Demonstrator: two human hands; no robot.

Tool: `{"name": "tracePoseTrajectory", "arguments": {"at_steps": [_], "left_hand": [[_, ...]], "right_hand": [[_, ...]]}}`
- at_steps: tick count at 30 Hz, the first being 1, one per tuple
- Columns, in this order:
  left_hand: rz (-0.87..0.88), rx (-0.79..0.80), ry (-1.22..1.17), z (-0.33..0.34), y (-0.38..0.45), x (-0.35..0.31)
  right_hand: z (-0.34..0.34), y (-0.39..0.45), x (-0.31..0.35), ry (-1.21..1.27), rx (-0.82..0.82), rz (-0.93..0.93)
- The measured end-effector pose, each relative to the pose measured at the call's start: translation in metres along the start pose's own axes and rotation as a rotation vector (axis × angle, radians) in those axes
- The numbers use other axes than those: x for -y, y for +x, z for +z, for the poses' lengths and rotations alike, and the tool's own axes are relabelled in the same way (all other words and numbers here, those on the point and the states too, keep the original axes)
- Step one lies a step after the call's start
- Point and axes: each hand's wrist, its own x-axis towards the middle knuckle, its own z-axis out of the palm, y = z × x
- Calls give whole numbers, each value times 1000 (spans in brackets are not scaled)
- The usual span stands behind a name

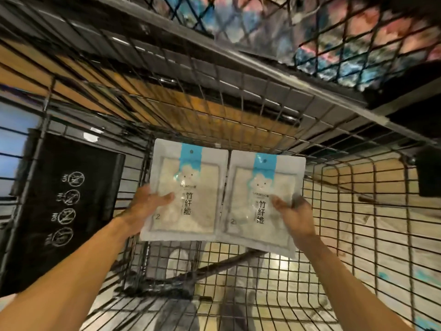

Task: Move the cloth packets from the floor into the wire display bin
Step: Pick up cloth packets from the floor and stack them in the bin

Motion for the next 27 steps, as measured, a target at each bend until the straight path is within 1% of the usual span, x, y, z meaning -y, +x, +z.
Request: {"name": "tracePoseTrajectory", "arguments": {"at_steps": [2, 5, 7, 9, 11, 14, 17, 19, 23, 27], "left_hand": [[70, 1, 62, 5, -1, 1], [179, -81, 163, 11, 3, 8], [211, -159, 245, 16, 7, 12], [224, -241, 325, 19, 11, 18], [260, -274, 396, 23, 14, 23], [271, -325, 643, 28, 19, 33], [279, -362, 988, 31, 16, 42], [276, -388, 1146, 33, 16, 47], [158, -322, 1280, 36, 15, 39], [152, -329, 1349, 36, 5, 20]], "right_hand": [[7, -2, -1, -114, -46, -28], [16, -7, -5, -288, -129, -106], [20, -10, -7, -428, -183, -132], [24, -13, -8, -479, -243, -133], [25, -15, -8, -605, -305, -166], [26, -15, -10, -820, -310, -230], [29, -14, -13, -1011, -338, -208], [29, -13, -15, -1124, -349, -195], [27, -15, -9, -1277, -320, -179], [19, -24, 15, -1374, -198, -191]]}}
